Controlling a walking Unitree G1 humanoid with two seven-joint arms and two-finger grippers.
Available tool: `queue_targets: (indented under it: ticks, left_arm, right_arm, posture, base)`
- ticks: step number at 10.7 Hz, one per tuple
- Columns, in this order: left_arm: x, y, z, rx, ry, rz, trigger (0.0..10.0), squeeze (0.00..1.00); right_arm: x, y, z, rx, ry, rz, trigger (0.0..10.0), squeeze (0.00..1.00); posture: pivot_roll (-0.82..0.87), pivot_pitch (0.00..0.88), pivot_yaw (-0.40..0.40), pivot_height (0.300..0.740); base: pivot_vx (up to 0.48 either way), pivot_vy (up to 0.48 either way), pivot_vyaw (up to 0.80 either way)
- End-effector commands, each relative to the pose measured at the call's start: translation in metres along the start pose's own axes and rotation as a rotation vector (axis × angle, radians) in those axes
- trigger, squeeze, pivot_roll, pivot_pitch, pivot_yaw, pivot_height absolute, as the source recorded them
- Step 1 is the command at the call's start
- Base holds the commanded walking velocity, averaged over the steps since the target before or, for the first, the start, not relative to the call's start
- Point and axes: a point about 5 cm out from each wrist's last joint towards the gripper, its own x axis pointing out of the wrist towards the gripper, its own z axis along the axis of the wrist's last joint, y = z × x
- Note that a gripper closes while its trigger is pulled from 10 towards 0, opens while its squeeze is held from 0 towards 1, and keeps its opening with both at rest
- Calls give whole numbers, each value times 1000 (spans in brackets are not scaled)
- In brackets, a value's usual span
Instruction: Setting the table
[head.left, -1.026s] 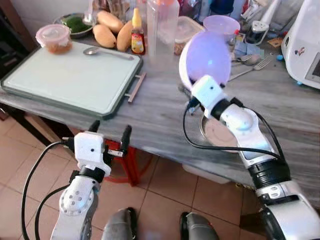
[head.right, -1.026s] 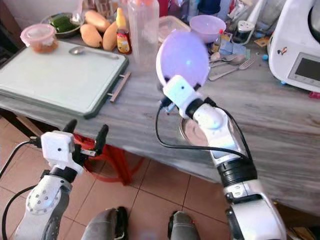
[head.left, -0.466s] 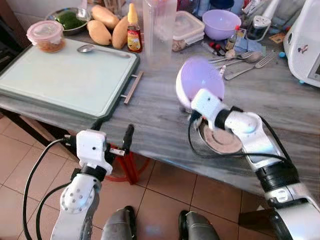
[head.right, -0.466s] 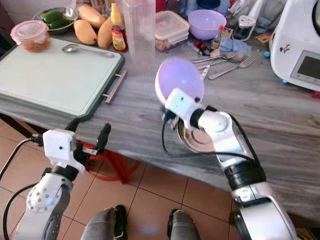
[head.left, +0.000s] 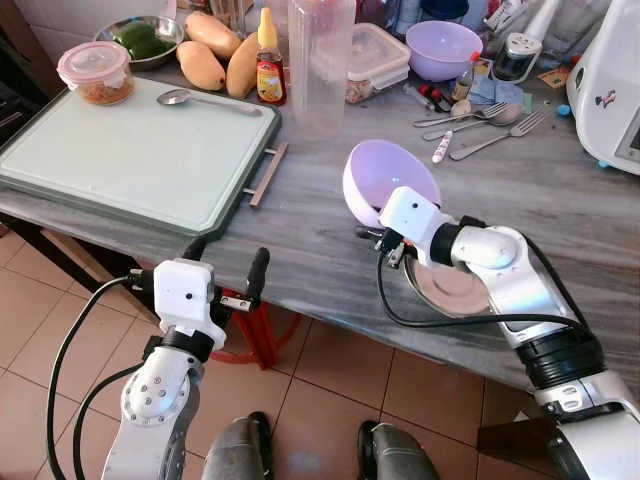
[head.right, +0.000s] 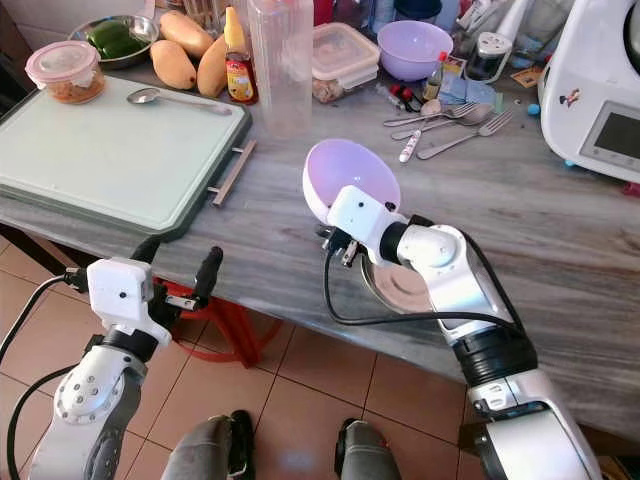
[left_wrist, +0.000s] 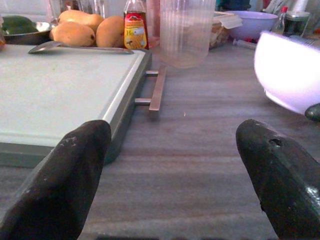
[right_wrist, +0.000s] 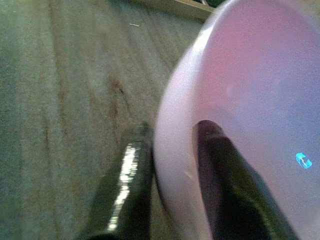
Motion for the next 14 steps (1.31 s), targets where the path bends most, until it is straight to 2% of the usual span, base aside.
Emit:
queue_targets:
  ticks: [1, 6, 10, 12, 14]
  left_arm:
    - [0, -2, -2, -6, 13, -15, 10000, 0]
    - [1, -4, -4, -10, 21, -24, 10000, 0]
    - [3, -6, -5, -20, 24, -30, 10000, 0]
    - [3, -7, -6, -27, 26, -36, 10000, 0]
    - [4, -7, -7, -30, 26, -38, 10000, 0]
  right_arm:
    - [-3, 2, -1, -18, 11, 10, 10000, 1000]
    - [-8, -6, 11, -81, -3, -17, 10000, 1000]
    - [-10, -8, 23, -44, -37, -12, 10000, 1000]
    - [-13, -19, 36, 36, -108, -107, 10000, 1000]
    - [-15, -25, 43, 69, -169, -216, 10000, 1000]
  posture:
    - [9, 178, -7, 740]
    - [4, 176, -10, 740]
    - [-6, 173, -15, 740]
    - [-11, 167, -14, 740]
    - [-13, 160, -13, 740]
  base:
    - [0, 0, 0]
    - [0, 0, 0]
    - [0, 0, 0]
    - [0, 0, 0]
    - [0, 0, 0]
